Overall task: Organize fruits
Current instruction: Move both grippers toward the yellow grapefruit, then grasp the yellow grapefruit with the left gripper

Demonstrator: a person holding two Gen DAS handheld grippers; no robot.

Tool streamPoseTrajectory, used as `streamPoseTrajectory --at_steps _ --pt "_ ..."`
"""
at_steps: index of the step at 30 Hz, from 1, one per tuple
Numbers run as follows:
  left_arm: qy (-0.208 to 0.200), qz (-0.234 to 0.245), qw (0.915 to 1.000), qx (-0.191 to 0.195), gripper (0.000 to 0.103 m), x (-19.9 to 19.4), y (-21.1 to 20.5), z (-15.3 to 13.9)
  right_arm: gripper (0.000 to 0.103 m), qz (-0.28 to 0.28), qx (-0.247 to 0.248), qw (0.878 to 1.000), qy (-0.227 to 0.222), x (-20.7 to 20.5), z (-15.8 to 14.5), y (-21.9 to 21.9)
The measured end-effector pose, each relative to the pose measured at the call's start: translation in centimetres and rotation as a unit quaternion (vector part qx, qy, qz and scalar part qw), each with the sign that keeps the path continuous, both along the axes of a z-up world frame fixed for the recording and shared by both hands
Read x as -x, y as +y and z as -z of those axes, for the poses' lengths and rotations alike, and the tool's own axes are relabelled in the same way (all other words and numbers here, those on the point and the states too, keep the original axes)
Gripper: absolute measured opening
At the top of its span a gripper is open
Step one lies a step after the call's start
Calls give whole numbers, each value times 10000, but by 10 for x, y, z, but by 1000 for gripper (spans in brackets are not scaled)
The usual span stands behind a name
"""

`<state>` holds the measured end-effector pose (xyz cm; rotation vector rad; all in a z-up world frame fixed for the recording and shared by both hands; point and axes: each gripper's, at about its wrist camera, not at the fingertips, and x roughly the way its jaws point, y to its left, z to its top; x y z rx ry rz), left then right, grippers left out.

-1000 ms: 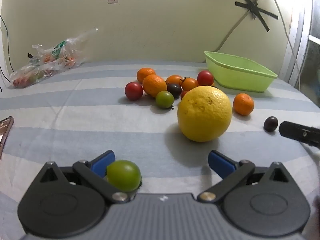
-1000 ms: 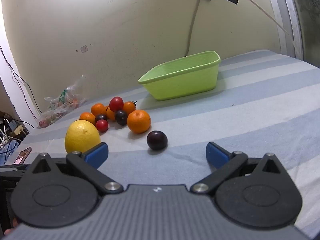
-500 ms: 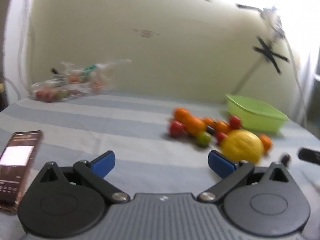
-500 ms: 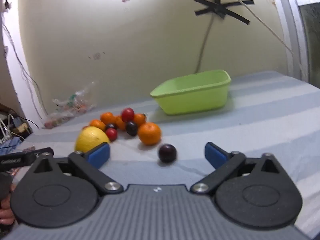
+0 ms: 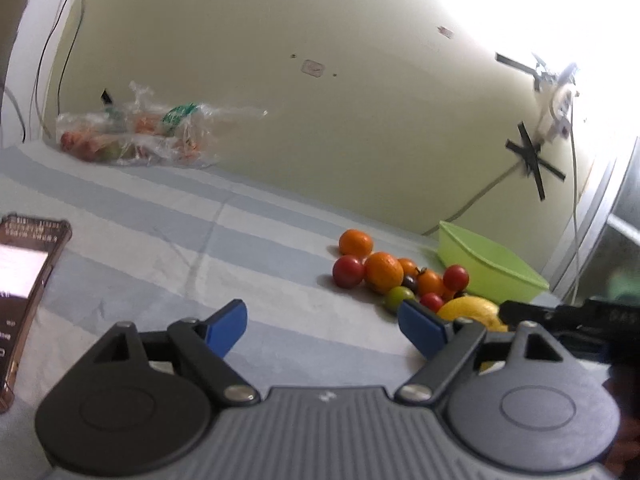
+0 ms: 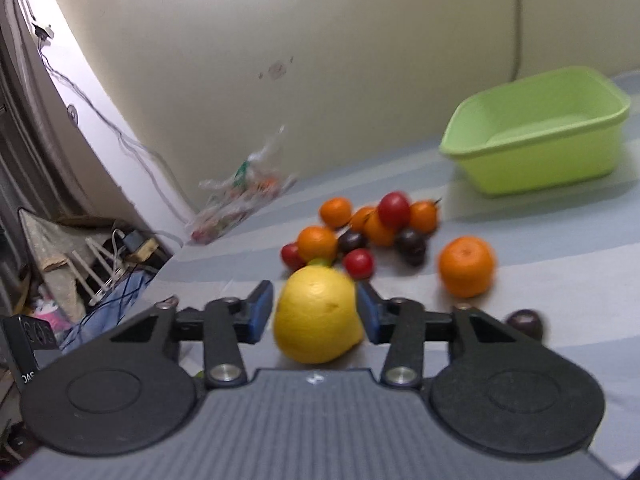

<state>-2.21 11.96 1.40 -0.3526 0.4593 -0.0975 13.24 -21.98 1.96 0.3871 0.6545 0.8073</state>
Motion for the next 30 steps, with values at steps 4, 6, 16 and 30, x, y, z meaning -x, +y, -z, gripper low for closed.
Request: streamPoseTrajectory --at_steps 4,6,16,30 --pt "97 -65 9988 479 81 -6 16 4 45 -159 148 9993 -293 6 -12 17" --pt "105 -57 9982 589 80 -7 18 5 45 -343 321 9975 -533 10 -18 32" --pt "-96 -7 9958 907 80 -2 34 -1 45 -1603 1034 9690 -1570 38 -21 97" --pt "88 448 9966 686 80 -19 13 -3 64 -1078 1096 9737 -1685 33 -15 66"
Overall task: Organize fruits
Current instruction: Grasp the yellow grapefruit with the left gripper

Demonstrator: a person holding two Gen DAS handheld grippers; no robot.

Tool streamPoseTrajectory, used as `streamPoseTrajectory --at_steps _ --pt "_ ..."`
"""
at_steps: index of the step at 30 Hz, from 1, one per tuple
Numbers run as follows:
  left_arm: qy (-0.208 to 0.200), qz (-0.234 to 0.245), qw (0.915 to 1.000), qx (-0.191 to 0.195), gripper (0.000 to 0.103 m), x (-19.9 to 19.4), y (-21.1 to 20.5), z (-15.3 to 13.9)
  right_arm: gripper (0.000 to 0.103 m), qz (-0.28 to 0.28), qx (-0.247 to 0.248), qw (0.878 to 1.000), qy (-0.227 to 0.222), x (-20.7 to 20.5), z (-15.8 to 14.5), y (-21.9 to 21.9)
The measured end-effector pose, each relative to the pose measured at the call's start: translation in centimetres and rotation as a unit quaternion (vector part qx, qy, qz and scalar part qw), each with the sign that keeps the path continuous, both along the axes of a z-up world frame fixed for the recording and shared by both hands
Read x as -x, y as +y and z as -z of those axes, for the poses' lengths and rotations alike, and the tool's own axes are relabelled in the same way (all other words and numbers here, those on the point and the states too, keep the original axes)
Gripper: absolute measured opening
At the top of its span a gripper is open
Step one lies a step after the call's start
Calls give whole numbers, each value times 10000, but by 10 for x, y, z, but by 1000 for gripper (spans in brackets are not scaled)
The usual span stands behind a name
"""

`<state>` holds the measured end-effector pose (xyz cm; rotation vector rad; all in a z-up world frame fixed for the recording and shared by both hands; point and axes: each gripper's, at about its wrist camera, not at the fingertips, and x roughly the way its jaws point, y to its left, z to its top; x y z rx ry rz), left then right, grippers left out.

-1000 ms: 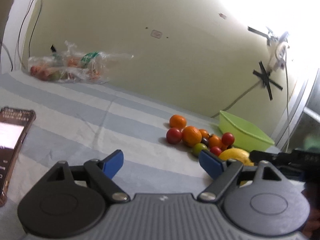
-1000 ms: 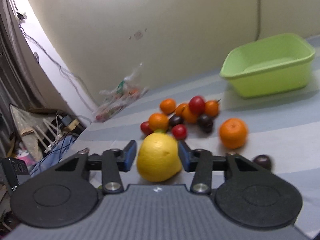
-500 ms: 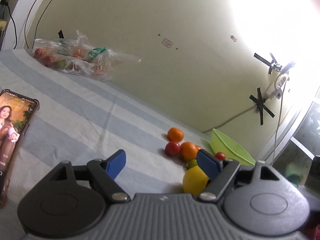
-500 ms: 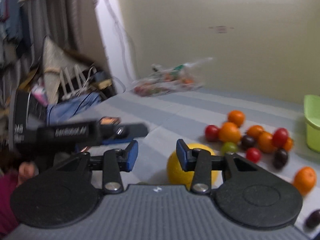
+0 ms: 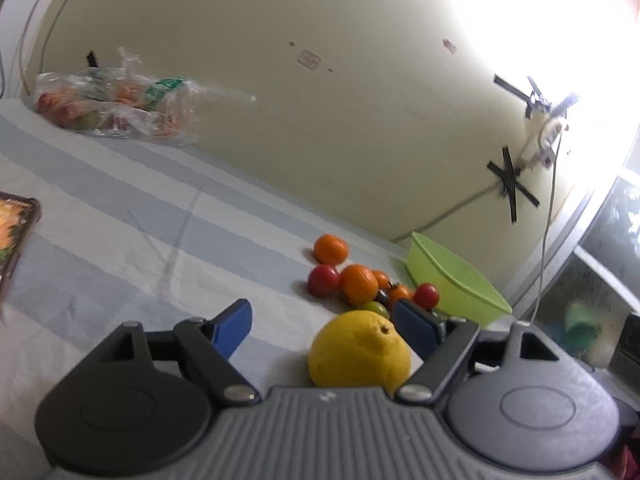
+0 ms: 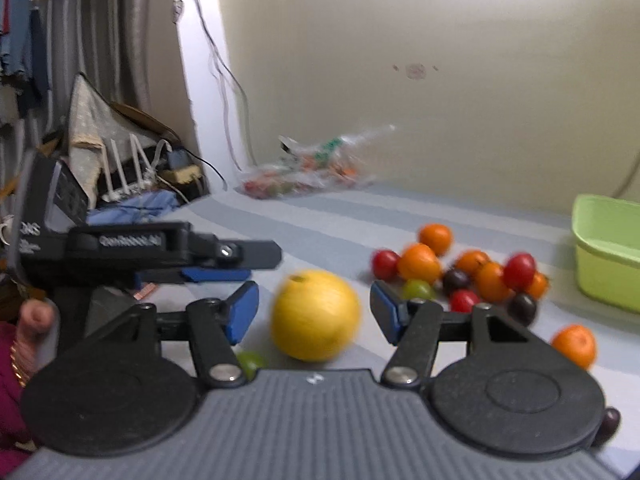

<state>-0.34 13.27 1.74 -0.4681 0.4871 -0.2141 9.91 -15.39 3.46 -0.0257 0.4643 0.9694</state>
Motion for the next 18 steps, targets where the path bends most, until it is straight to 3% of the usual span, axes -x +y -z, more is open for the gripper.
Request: streamPoseTrajectory --at_steps 3,7,12,15,18 --pt "68 164 9996 -197 77 -3 -11 -2 65 47 190 9998 83 -3 5 3" --pt "138 330 9983 -467 76 -5 -24 -6 76 -100 494 9987 -37 3 8 9" --pt "398 658 9928 -922 61 -17 -44 -6 77 -162 868 9961 -82 -5 13 26" --pt "412 640 9901 -1183 61 -20 -54 -9 66 -355 863 9956 -3 -7 15 29" --pt "443 671 9887 -1266 60 -25 -65 -18 64 -310 794 9962 177 -10 12 25"
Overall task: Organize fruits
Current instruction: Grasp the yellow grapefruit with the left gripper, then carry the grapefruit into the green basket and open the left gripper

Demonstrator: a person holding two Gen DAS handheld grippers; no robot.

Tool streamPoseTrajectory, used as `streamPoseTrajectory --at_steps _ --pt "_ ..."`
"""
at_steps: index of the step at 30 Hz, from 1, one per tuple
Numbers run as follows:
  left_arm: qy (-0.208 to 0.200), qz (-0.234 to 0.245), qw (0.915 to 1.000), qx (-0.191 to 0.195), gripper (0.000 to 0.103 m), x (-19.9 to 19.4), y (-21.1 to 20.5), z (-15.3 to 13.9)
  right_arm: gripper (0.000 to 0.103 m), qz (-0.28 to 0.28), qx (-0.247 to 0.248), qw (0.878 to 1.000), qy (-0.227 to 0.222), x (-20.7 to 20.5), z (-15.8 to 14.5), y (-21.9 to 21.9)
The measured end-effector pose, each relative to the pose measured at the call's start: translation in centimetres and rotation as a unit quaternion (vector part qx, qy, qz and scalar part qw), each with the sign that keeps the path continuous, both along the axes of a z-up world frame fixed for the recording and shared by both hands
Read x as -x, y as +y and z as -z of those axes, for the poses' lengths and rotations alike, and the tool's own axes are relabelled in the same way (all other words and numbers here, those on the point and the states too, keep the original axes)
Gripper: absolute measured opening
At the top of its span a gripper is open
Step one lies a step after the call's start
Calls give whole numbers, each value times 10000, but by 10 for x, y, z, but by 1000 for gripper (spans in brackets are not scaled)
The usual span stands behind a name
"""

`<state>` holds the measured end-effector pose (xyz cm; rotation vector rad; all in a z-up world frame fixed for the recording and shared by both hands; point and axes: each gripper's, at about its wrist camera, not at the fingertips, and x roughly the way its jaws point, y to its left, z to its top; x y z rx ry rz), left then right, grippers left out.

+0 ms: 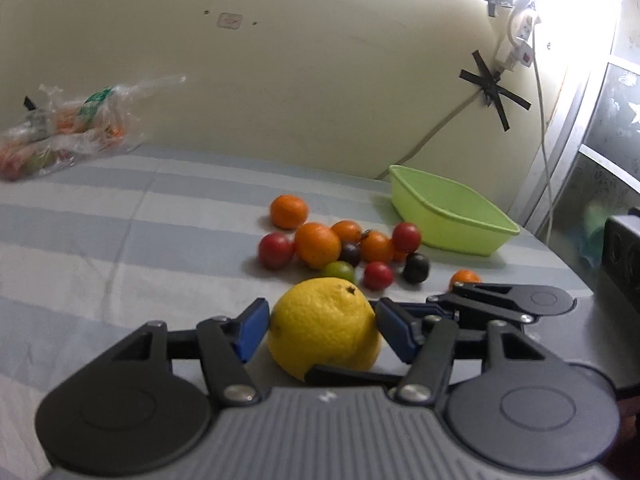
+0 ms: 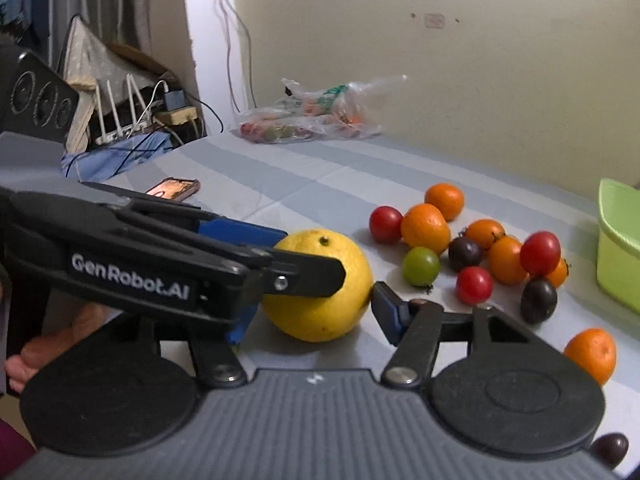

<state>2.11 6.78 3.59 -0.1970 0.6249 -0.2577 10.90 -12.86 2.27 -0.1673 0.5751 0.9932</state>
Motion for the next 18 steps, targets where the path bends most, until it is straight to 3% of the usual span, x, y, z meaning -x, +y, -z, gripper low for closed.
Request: streamPoseTrajectory --at_steps 5,10,14,18 --pt "-137 431 9989 -85 60 -27 -40 -35 64 395 -266 9982 -368 -3 -23 -36" --pt "1 1035 9946 9 60 -94 -108 -70 64 1021 -236 9912 -812 -36 -53 -89" --pt "325 1249 9908 421 60 -151 -155 -76 64 1591 -164 9833 -868 -80 -69 -136" --pt "547 1269 9890 525 60 -188 -190 -61 64 1884 -98 9794 -715 -120 -68 -164"
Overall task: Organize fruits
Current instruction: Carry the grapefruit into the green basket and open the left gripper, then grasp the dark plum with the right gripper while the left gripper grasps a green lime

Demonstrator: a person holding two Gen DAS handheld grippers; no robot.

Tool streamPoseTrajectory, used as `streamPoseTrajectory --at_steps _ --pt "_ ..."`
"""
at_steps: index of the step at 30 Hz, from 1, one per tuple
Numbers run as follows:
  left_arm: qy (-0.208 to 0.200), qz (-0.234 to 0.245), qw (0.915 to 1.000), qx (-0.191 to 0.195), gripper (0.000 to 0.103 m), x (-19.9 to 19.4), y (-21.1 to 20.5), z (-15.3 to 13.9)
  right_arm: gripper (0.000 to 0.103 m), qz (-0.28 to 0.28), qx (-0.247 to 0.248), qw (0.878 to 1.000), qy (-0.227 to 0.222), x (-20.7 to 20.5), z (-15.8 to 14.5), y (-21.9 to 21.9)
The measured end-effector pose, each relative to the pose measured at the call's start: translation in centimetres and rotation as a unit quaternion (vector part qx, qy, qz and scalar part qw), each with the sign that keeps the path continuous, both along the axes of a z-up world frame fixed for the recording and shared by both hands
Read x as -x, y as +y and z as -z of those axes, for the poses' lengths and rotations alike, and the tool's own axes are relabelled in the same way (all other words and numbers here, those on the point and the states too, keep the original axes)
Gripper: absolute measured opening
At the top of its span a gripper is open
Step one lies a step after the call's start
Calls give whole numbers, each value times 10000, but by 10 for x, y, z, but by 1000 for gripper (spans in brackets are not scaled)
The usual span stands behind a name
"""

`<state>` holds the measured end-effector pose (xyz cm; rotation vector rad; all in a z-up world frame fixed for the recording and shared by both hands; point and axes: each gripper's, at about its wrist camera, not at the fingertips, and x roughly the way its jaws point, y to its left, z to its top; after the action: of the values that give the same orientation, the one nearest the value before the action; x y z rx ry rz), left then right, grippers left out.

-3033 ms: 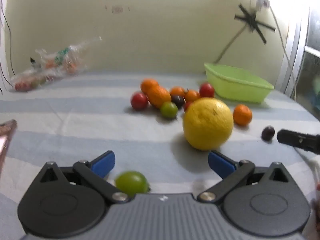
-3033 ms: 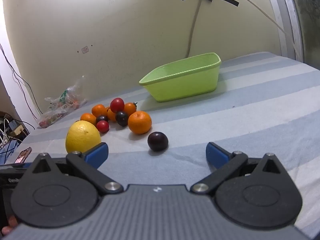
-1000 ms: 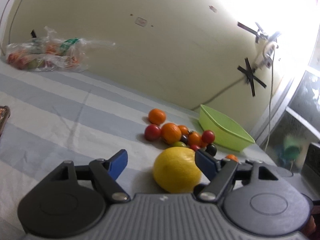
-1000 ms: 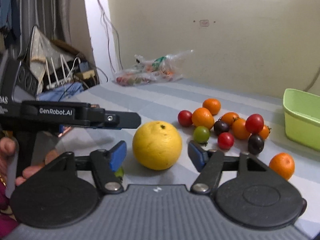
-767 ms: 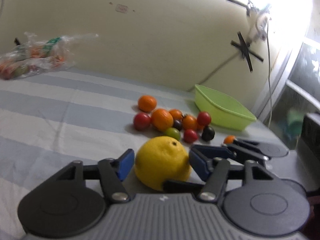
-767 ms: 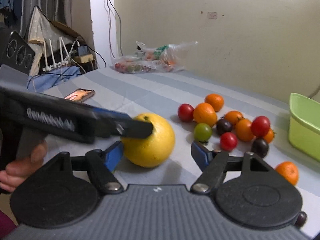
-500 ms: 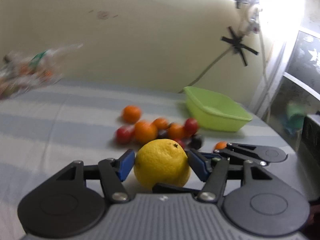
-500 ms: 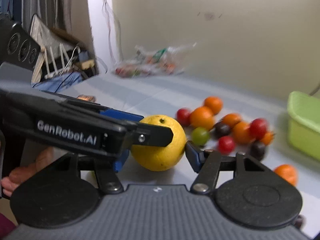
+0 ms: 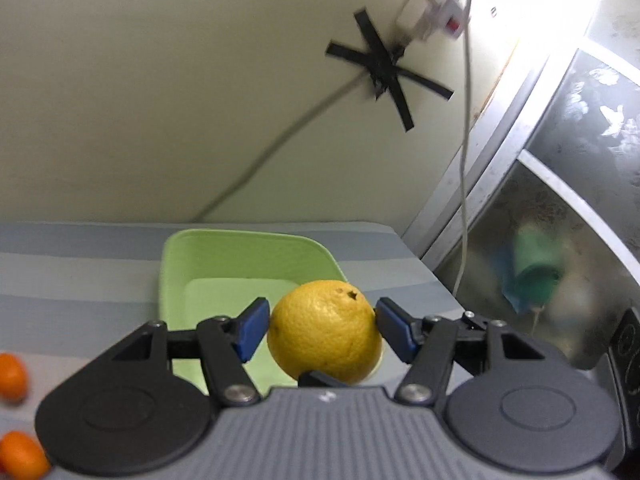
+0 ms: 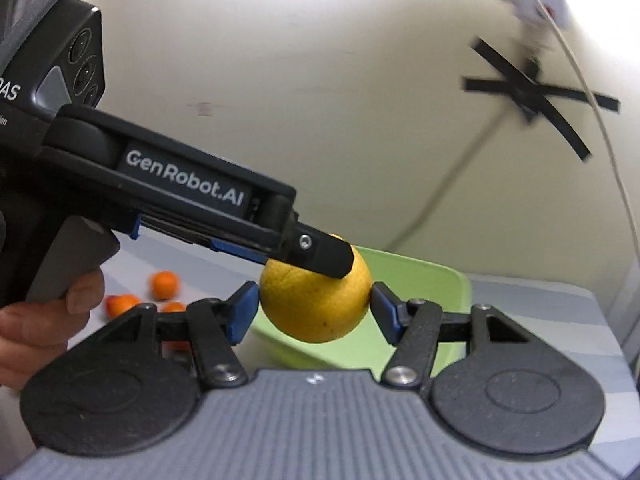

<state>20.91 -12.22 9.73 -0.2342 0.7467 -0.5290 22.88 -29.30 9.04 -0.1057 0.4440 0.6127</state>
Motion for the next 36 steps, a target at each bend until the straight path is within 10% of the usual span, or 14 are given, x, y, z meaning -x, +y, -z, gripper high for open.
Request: streamPoseTrajectory --at_steps 15,26,36 --pt "519 -134 9980 -341 61 -28 -24 40 64 143 222 9996 87 -43 41 -9" --pt "-902 -495 9947 -12 64 114 118 -31 64 39 -595 9980 200 25 42 -34" --pt "-1067 -1736 9774 -568 65 231 223 1 48 -302 -561 9978 194 94 59 -5"
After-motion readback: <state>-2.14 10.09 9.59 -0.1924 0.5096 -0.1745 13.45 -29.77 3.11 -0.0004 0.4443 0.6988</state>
